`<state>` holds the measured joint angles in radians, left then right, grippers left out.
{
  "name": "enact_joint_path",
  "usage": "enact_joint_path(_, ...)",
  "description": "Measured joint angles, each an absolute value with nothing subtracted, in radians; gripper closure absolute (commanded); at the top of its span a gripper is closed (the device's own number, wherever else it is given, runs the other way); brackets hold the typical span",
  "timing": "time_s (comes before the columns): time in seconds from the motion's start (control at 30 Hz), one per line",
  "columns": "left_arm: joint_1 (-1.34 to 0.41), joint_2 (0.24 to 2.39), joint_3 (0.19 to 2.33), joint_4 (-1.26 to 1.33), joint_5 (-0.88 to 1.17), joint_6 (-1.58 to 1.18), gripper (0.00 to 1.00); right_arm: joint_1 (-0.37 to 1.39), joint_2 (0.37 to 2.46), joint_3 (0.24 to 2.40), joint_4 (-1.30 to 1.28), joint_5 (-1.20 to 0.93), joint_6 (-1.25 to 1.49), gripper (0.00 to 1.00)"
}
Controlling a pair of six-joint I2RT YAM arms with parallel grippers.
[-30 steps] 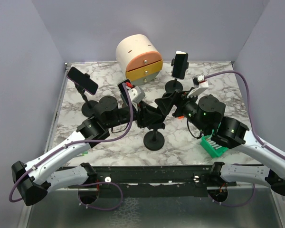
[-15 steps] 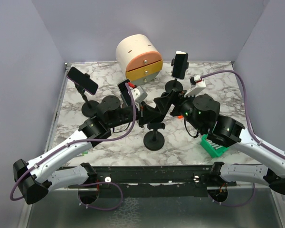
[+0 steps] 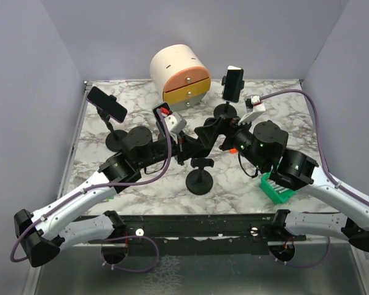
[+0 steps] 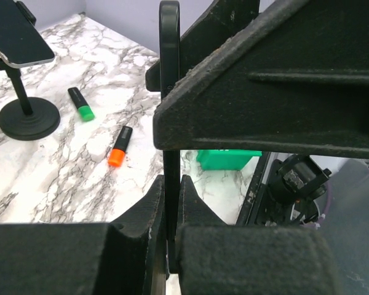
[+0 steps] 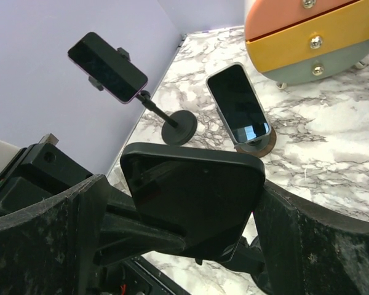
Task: Remove the phone from the phone stand
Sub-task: Remove the phone from the phone stand, then place the phone at the center of the board.
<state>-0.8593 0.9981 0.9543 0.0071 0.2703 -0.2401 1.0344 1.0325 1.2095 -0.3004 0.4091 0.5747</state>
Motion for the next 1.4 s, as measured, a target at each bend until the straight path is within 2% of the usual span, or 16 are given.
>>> enact_joint_path(0.17, -0.859, 0.962, 0.935, 0.009, 0.221, -0.246, 1.0, 1.035, 1.032, 1.225, -0.297, 0.378, 0.564, 0.0)
enact_joint_path(0.47, -0.859, 0.805, 0.857, -0.078, -0.012, -0.271, 1.0, 1.035, 0.945, 1.221, -0.284, 0.323, 0.476, 0.0)
enact_joint_path(0.7, -0.859, 0.716, 0.753, -0.207, -0.159, -0.403, 1.0, 1.035, 0.8, 1.1, -0.259, 0.301, 0.39, 0.01)
enact_joint_path(1.03, -0.859, 0.716, 0.57, -0.334, -0.219, -0.65, 1.0, 1.035, 0.729, 0.949, -0.262, 0.332, 0.373, 0.01)
enact_joint_path(1.4, -0.859, 0.837, 0.42, -0.253, -0.208, -0.812, 1.0, 1.035, 0.697, 0.857, -0.252, 0.346, 0.387, 0.01)
